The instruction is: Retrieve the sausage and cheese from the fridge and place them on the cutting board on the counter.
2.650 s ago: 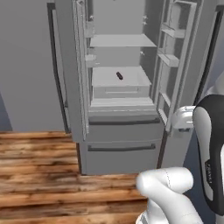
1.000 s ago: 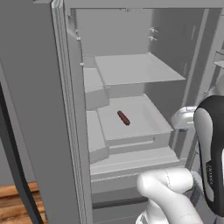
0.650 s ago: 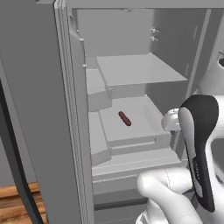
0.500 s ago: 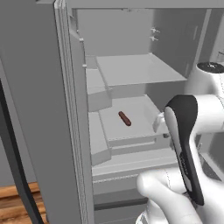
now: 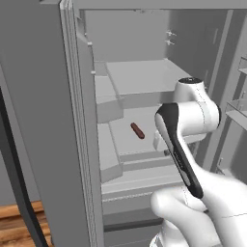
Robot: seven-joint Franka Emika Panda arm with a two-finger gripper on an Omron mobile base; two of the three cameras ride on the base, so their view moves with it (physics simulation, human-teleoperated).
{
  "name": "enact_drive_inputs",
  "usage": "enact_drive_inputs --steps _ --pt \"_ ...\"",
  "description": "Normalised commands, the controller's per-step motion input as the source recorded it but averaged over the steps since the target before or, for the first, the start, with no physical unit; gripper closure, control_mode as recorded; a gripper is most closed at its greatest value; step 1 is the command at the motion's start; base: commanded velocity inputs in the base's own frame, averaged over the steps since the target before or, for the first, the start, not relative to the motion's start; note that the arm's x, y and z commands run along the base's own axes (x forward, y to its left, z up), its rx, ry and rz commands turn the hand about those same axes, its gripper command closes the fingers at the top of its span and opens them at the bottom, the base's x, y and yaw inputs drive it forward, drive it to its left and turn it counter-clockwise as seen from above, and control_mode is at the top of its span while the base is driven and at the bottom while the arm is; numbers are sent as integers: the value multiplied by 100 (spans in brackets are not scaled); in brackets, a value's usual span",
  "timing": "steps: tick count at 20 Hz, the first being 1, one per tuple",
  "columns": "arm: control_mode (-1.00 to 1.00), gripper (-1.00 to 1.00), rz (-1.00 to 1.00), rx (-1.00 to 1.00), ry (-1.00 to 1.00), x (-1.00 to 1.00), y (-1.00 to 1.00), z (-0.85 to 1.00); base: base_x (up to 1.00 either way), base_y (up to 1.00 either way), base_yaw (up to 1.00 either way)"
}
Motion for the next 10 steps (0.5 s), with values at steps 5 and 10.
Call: enact_drive_inputs --steps 5,10 --pt "-100 -100 7 5 -16 30 0 -26 0 0 0" --pt "-100 -100 3 17 -23 42 0 -1 0 0 0"
